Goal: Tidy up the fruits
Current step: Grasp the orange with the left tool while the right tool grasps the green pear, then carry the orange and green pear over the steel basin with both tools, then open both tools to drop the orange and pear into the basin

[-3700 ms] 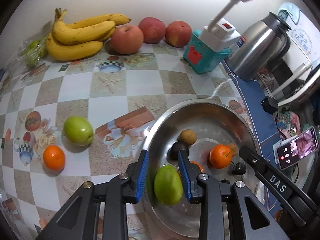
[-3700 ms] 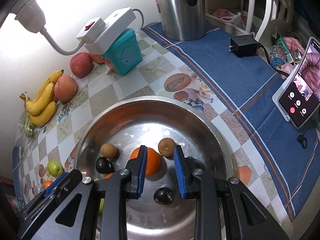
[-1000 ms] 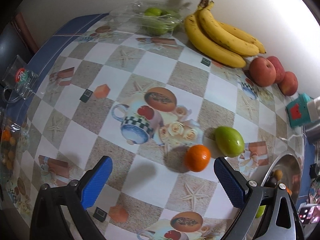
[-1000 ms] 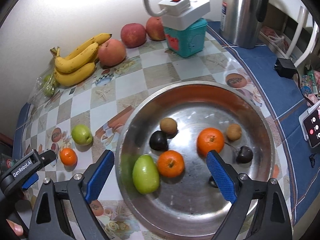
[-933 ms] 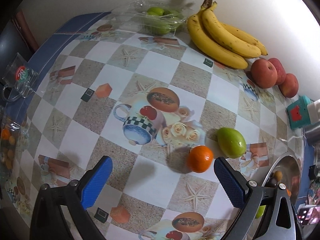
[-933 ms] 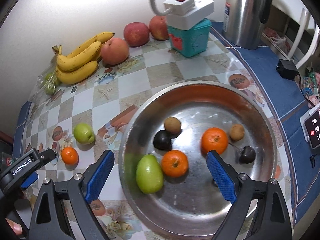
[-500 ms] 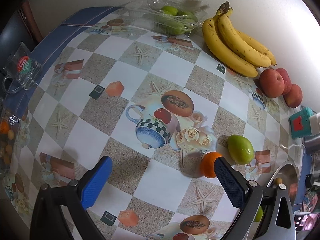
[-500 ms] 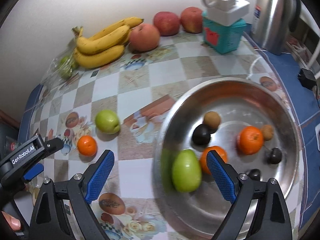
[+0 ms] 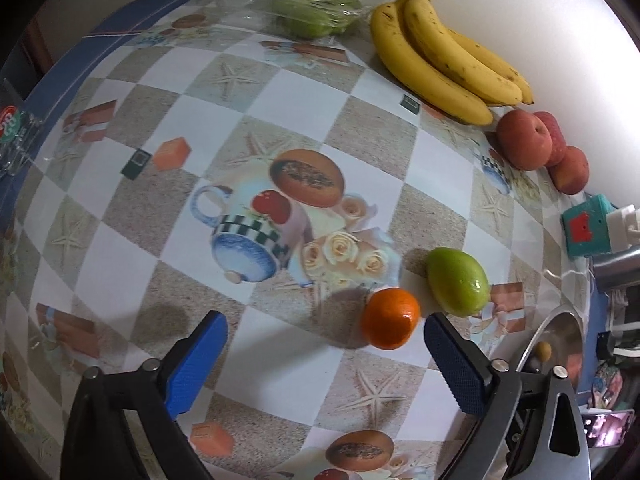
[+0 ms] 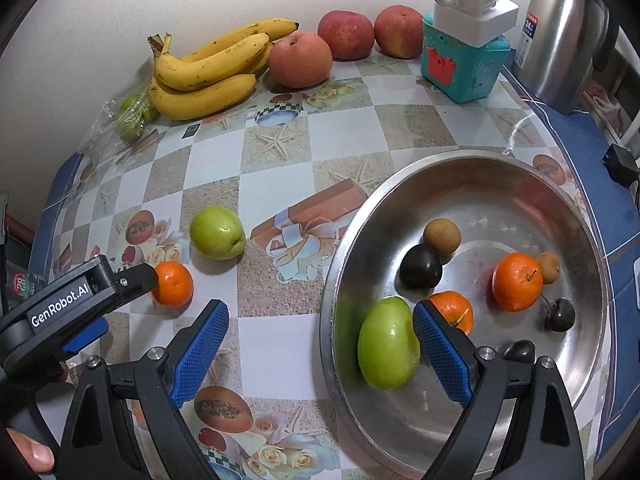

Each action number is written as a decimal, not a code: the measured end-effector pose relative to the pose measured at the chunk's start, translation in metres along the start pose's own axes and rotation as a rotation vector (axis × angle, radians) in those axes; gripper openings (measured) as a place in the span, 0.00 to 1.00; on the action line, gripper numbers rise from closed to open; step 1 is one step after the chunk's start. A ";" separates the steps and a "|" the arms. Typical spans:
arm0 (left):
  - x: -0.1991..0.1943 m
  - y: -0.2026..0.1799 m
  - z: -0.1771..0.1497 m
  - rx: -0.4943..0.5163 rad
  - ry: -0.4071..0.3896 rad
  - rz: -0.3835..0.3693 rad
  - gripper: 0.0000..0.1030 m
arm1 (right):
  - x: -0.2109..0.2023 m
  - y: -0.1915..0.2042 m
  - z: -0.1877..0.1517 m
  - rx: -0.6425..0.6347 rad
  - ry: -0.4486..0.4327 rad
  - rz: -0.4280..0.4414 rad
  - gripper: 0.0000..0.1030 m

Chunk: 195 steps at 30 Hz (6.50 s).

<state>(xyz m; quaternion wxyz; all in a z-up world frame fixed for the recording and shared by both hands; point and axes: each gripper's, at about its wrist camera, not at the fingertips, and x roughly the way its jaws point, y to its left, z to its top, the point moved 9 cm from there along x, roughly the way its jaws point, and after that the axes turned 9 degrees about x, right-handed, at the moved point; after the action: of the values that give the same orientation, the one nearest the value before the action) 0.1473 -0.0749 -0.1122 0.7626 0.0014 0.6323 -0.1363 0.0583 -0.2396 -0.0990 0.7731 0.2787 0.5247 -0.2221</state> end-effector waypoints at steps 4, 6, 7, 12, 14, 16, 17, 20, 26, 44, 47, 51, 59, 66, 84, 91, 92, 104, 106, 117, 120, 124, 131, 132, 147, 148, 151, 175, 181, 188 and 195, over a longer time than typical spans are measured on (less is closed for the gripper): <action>0.005 -0.004 0.001 0.015 -0.002 -0.011 0.89 | 0.003 -0.001 0.000 0.007 0.004 0.002 0.91; 0.008 -0.007 0.001 0.017 0.002 -0.031 0.83 | 0.004 -0.002 0.000 0.009 0.006 0.000 0.91; 0.009 -0.008 0.001 0.019 0.003 -0.040 0.82 | 0.004 -0.003 0.000 0.011 0.006 -0.001 0.91; 0.020 -0.027 0.007 0.039 0.001 -0.086 0.63 | 0.004 -0.005 0.002 0.016 0.004 -0.007 0.91; 0.023 -0.034 0.008 0.045 0.004 -0.113 0.51 | 0.004 -0.006 0.002 0.018 0.003 -0.007 0.91; 0.023 -0.040 0.009 0.046 0.003 -0.145 0.40 | 0.004 -0.007 0.002 0.019 0.002 -0.010 0.91; 0.023 -0.043 0.010 0.048 0.001 -0.157 0.35 | 0.004 -0.007 0.002 0.020 0.001 -0.012 0.91; 0.022 -0.048 0.013 0.060 -0.006 -0.156 0.35 | 0.004 -0.008 0.004 0.024 -0.004 -0.013 0.91; 0.011 -0.044 0.022 0.033 -0.041 -0.191 0.35 | 0.000 -0.003 0.009 0.040 -0.023 0.034 0.91; -0.011 0.022 0.051 -0.094 -0.158 -0.166 0.35 | 0.016 0.060 0.028 0.016 -0.032 0.143 0.90; -0.009 0.030 0.051 -0.115 -0.156 -0.165 0.35 | 0.026 0.069 0.028 -0.001 -0.020 0.136 0.89; -0.007 0.036 0.052 -0.134 -0.156 -0.166 0.35 | 0.040 0.078 0.027 -0.022 -0.008 0.120 0.86; -0.003 0.039 0.053 -0.150 -0.147 -0.173 0.35 | 0.060 0.086 0.024 -0.045 0.012 0.086 0.69; -0.001 0.037 0.054 -0.147 -0.145 -0.173 0.35 | 0.063 0.091 0.022 -0.060 0.016 0.085 0.52; -0.018 0.030 0.047 -0.107 -0.158 -0.165 0.35 | 0.035 0.087 0.016 -0.058 -0.017 0.111 0.48; -0.041 0.006 0.037 -0.034 -0.186 -0.163 0.35 | 0.010 0.077 0.005 -0.056 -0.027 0.088 0.48; -0.043 0.002 0.035 -0.022 -0.188 -0.164 0.35 | 0.006 0.074 0.003 -0.054 -0.030 0.086 0.48; -0.072 -0.028 0.018 0.081 -0.200 -0.170 0.35 | -0.033 0.032 -0.021 -0.003 -0.045 0.056 0.48; -0.075 -0.030 0.014 0.089 -0.201 -0.170 0.35 | -0.038 0.025 -0.025 0.009 -0.049 0.057 0.48; -0.092 -0.059 -0.010 0.167 -0.213 -0.184 0.35 | -0.059 -0.017 -0.034 0.086 -0.080 0.047 0.48; -0.095 -0.076 -0.016 0.211 -0.210 -0.193 0.35 | -0.061 -0.040 -0.030 0.123 -0.095 0.018 0.48; -0.095 -0.106 -0.026 0.273 -0.187 -0.240 0.35 | -0.062 -0.070 -0.027 0.181 -0.100 -0.012 0.48; -0.080 -0.155 -0.051 0.379 -0.117 -0.298 0.35 | -0.060 -0.104 -0.030 0.245 -0.073 -0.048 0.49; -0.077 -0.160 -0.054 0.389 -0.106 -0.303 0.35 | -0.059 -0.106 -0.031 0.249 -0.068 -0.049 0.49; -0.040 -0.191 -0.085 0.435 0.032 -0.329 0.35 | -0.038 -0.121 -0.056 0.248 0.028 -0.072 0.49; -0.038 -0.190 -0.085 0.434 0.038 -0.327 0.35 | -0.037 -0.121 -0.056 0.248 0.031 -0.072 0.49; -0.033 -0.191 -0.088 0.428 0.056 -0.333 0.35 | -0.034 -0.120 -0.059 0.244 0.045 -0.071 0.49; -0.012 -0.197 -0.098 0.411 0.130 -0.332 0.36 | -0.023 -0.123 -0.069 0.258 0.089 -0.077 0.49; -0.013 -0.195 -0.099 0.400 0.134 -0.342 0.37 | -0.022 -0.122 -0.069 0.255 0.096 -0.074 0.49; -0.020 -0.189 -0.097 0.388 0.121 -0.351 0.37 | -0.021 -0.123 -0.069 0.254 0.101 -0.077 0.49; -0.036 -0.157 -0.086 0.370 0.023 -0.247 0.61 | -0.026 -0.117 -0.066 0.233 0.081 -0.069 0.51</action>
<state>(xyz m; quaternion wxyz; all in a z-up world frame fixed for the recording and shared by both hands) 0.0258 -0.2035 -0.0683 0.7197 0.0652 0.6004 -0.3424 -0.0706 -0.2824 -0.1171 0.7055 0.3570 0.5356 -0.2965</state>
